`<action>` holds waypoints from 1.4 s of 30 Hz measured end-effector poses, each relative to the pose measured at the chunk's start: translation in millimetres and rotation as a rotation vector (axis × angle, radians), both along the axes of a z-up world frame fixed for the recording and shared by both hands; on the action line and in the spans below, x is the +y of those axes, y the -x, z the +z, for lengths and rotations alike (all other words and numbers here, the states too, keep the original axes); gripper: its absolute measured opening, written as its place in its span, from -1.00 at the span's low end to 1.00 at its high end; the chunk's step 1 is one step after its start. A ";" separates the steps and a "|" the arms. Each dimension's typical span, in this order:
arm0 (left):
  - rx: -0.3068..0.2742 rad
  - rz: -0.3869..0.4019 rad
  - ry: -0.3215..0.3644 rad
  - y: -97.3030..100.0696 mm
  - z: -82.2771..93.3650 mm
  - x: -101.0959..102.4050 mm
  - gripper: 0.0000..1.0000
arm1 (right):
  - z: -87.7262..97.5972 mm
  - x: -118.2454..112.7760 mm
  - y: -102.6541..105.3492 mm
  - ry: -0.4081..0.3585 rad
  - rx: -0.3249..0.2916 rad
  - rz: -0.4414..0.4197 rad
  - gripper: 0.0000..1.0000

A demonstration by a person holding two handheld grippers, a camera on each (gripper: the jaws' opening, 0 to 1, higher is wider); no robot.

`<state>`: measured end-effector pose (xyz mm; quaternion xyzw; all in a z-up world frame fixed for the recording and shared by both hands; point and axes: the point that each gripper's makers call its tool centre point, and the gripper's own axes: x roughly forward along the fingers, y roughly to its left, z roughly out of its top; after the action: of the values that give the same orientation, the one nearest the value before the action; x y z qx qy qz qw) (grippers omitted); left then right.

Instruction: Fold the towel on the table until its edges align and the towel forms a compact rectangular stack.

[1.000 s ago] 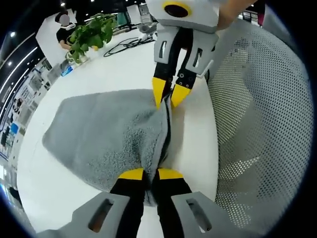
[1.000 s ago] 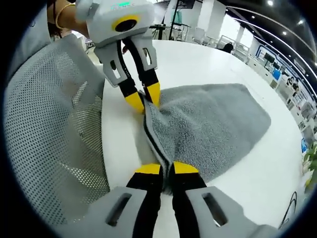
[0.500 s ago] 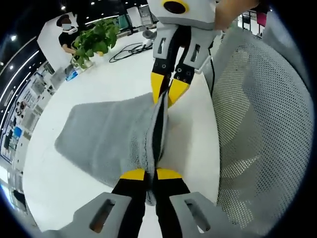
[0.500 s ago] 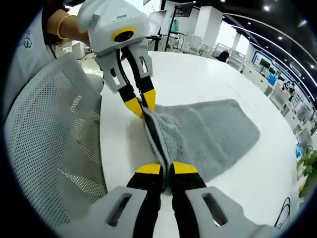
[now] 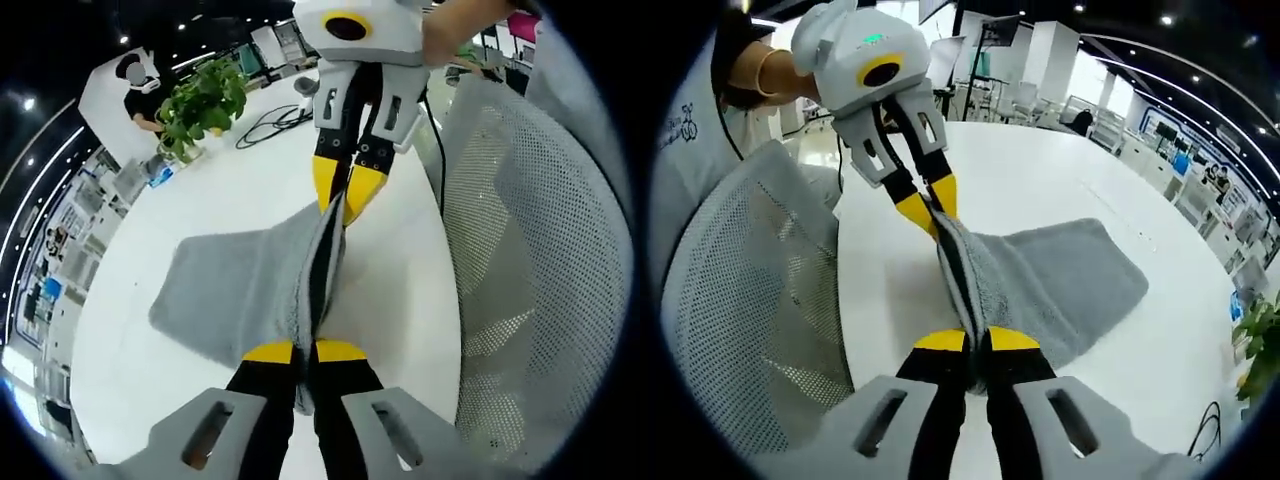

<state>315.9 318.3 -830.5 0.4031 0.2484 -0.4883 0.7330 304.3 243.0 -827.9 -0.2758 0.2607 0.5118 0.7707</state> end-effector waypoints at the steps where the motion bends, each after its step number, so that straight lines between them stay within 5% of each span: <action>1: 0.000 -0.001 0.002 -0.2 1.1 -0.2 -0.92 | 1.3 -0.3 -0.7 0.000 0.000 0.001 -0.93; 12: 0.004 -0.012 0.004 1.9 21.5 -1.0 -0.92 | 19.7 -0.4 3.7 0.005 0.062 0.024 -0.93; 42: 0.181 -0.034 0.101 70.1 73.6 -7.0 -0.91 | 76.7 -5.6 73.0 0.003 0.213 0.107 -0.94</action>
<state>245.8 311.3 -756.9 0.3241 0.2819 -0.5468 0.7187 231.3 237.4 -751.2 -0.2347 0.3268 0.5781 0.7099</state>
